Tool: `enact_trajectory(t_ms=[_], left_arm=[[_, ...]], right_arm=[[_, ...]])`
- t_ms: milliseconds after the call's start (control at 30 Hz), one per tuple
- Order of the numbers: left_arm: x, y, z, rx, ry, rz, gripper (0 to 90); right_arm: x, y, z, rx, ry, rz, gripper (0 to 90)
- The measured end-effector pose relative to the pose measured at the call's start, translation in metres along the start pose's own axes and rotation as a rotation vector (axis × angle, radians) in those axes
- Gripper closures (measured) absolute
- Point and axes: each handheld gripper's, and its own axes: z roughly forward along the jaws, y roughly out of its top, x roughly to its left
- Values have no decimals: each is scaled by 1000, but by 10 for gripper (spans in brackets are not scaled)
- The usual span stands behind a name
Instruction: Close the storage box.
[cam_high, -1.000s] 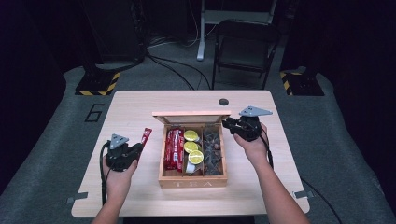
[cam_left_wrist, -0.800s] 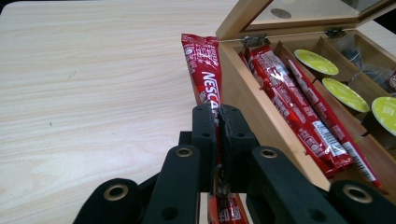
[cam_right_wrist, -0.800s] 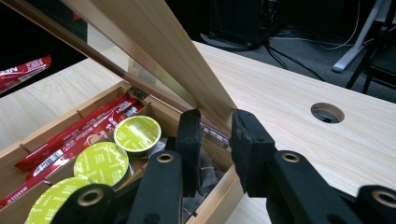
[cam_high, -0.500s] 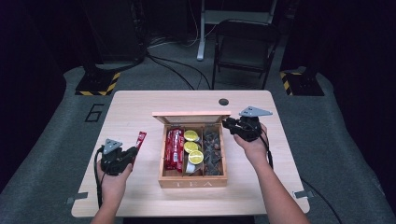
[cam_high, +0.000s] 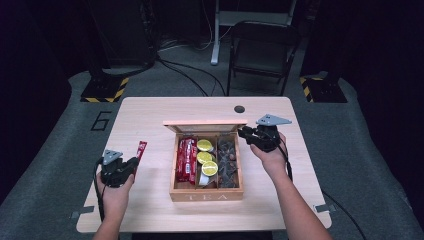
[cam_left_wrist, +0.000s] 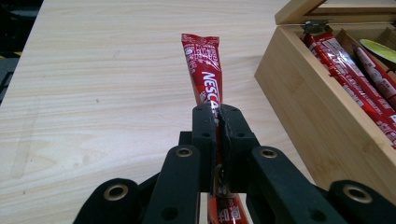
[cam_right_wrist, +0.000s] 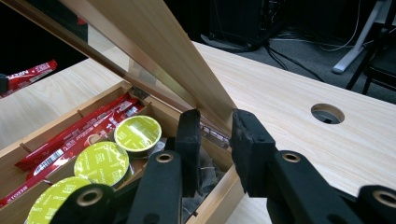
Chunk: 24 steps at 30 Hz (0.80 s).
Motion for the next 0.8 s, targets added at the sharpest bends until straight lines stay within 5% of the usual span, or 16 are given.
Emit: enact_trajectory(t_ms=[800], left_arm=[[3, -12, 21, 51, 9, -24, 852]], right_arm=[[0, 0, 0, -2, 0, -5, 722]])
